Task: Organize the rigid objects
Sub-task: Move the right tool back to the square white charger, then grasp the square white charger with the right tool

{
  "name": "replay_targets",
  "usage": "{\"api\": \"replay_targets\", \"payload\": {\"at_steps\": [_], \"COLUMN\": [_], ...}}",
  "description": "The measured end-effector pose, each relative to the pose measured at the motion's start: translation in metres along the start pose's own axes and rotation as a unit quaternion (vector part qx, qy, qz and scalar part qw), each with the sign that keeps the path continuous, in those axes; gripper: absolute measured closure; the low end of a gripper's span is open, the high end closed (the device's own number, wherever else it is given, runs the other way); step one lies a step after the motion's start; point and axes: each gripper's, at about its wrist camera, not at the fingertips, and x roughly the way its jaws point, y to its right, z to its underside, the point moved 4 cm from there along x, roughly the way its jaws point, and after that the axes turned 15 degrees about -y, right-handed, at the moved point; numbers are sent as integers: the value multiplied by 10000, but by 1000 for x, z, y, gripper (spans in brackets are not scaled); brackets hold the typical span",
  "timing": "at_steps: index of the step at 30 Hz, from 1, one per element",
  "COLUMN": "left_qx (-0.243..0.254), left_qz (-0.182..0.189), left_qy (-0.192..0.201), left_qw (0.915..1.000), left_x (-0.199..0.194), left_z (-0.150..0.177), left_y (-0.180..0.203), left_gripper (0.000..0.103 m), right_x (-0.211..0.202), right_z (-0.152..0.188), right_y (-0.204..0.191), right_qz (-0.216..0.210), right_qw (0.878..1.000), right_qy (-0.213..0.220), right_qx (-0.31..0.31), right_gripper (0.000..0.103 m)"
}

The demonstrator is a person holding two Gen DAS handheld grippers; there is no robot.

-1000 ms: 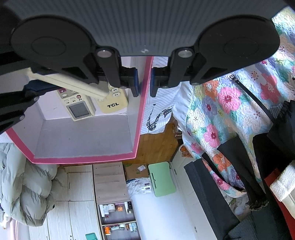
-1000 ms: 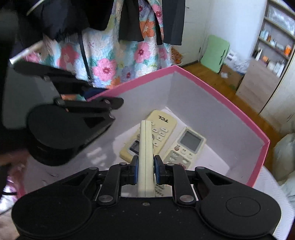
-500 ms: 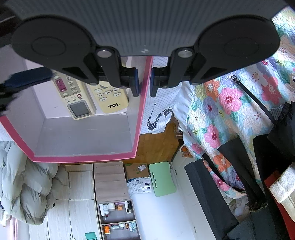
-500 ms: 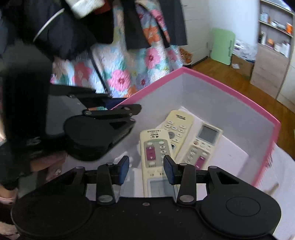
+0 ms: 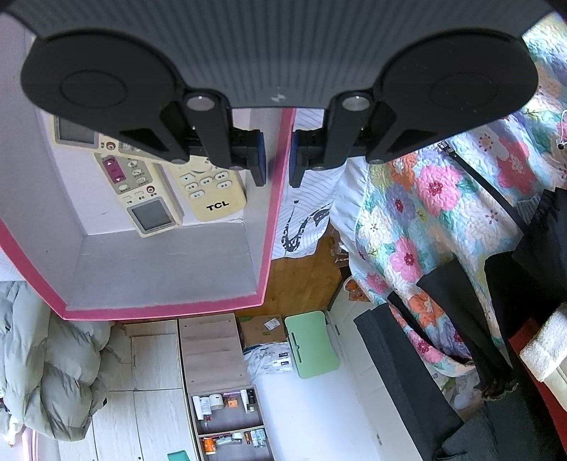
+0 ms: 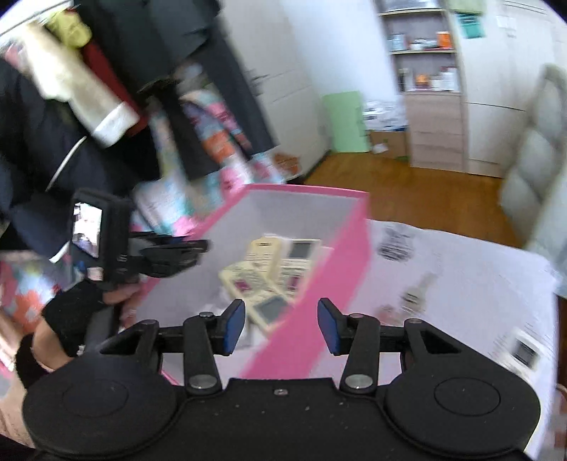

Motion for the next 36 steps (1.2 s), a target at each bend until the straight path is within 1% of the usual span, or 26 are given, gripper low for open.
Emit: {"api": "replay_targets", "payload": {"at_steps": [3,5,6,11,12,14,17,20,23,27,29,31,32,36], "left_qx": [105,144,147,182,192,177,221,246,250,304,298,301,302,316], "left_qz": [-96,-159,-169,-188,-153,-98,-151,-191,-194,-262,-262,-263,-269,-283], "left_qy": [-31,-49,-53,-68,-49,-1,6,-3,-6,-10,-11,-11,-12,-11], "left_qw": [9999,9998,9997,9996,9997,9998,9996,9995,9995,9992,9992,9992,9992,9991], "left_x": [1,2,2,3,2,1,1,1,2,2,2,2,2,2], "left_z": [-1,-1,-1,0,0,1,1,1,1,1,2,2,2,2], "left_y": [3,5,5,4,4,2,3,4,4,4,4,4,4,3], "left_gripper": [89,89,89,89,89,89,89,89,89,89,89,89,89,89], "right_x": [-9,-9,-9,9,13,23,33,41,45,53,54,53,53,54], "right_z": [21,33,39,68,72,79,86,86,83,80,79,79,79,81], "right_y": [24,38,43,66,70,73,81,89,94,98,96,93,92,89], "right_qz": [227,334,452,1036,1116,1278,1474,1629,1845,1837,1793,1646,1653,1699], "right_qw": [9991,9979,9970,9908,9897,9890,9866,9841,9807,9807,9819,9845,9842,9830], "right_qy": [64,22,-11,-221,-253,-332,-403,-429,-448,-532,-507,-471,-465,-470], "right_qx": [347,551,628,843,855,673,569,560,463,398,337,371,430,516], "right_gripper": [50,49,48,40,39,37,36,35,32,31,31,36,41,41]}}
